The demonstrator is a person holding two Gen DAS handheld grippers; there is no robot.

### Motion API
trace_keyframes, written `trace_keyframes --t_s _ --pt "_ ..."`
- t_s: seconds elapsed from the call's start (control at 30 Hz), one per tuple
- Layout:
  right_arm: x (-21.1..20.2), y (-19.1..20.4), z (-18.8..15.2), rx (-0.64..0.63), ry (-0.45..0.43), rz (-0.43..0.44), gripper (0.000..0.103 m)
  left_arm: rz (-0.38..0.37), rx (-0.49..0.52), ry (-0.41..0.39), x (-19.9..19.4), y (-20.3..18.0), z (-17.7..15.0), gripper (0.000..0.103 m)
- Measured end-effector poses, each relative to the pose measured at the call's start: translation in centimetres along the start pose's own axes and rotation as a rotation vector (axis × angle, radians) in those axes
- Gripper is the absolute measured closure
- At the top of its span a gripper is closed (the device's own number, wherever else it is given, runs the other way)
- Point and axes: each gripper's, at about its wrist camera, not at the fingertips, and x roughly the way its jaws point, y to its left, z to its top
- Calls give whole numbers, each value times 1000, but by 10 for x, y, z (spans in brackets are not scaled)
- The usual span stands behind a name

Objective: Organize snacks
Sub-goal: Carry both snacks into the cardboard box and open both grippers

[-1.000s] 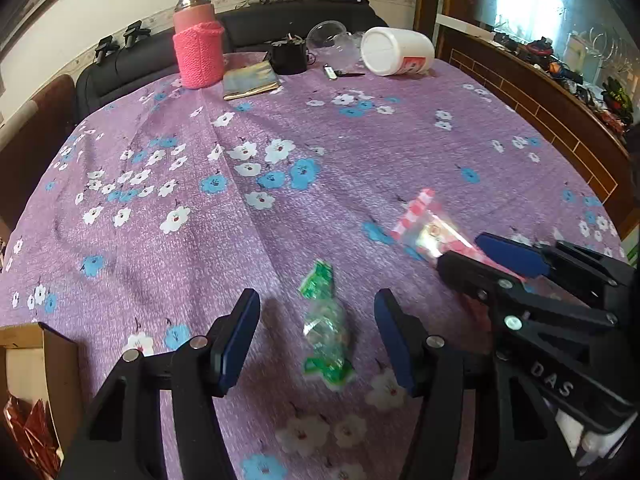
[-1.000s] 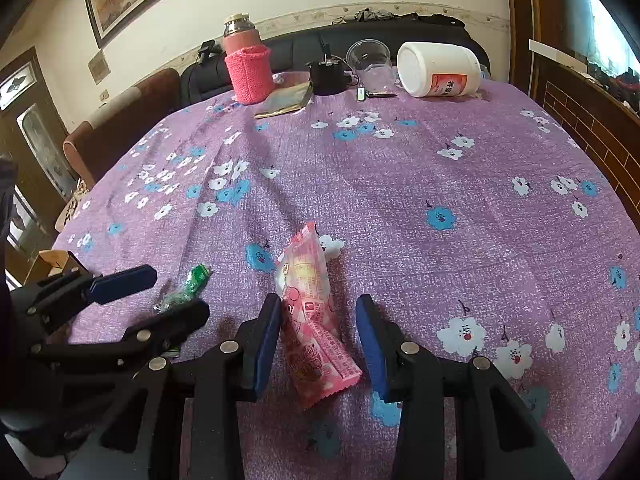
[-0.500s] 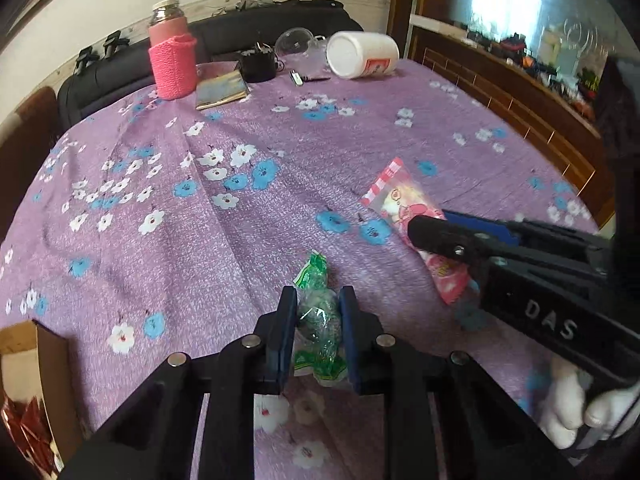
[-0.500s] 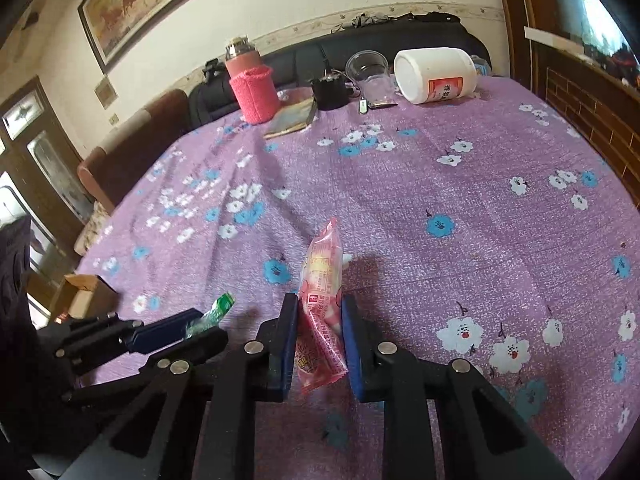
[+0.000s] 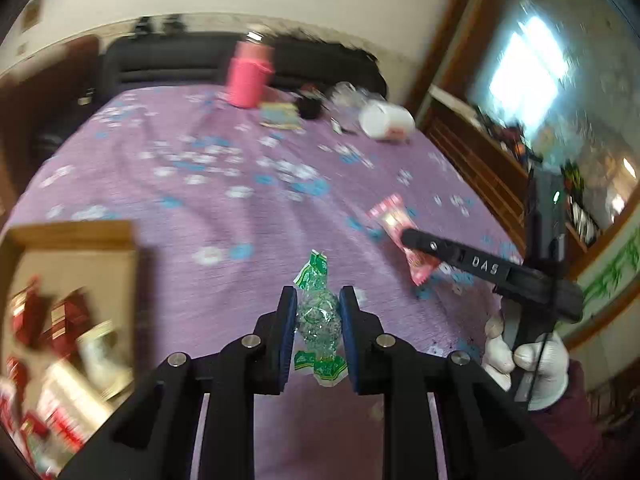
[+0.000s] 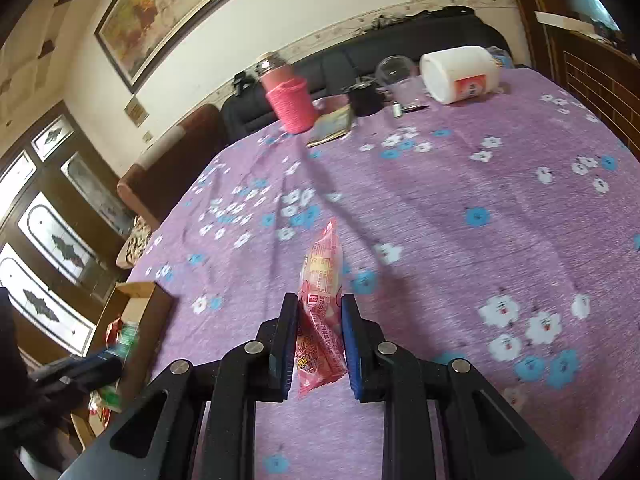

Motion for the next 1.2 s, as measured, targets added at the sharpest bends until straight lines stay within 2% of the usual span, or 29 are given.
trace_keyframes --t_s 0.13,0.23,0.4,0.53,0.67,0.87,1.2 --pt "3 26 -8 -41 21 -9 80 57 -92 -70 -48 48 -10 82" --pt "1 54 -14 -70 39 22 80 107 -171 -99 -73 90 -20 82" --pt "7 116 -19 -145 85 81 80 139 -298 -92 -86 148 -30 82" --pt "20 161 -22 -193 122 124 80 180 -329 -87 -89 176 -31 82" --pt "44 205 -29 -252 166 143 80 211 -346 -63 -85 198 -31 82" --pt "78 248 -40 -315 206 124 79 203 -353 -26 -73 210 -35 82" --pt "131 267 -39 -364 248 34 79 201 -387 -7 -63 223 -33 81"
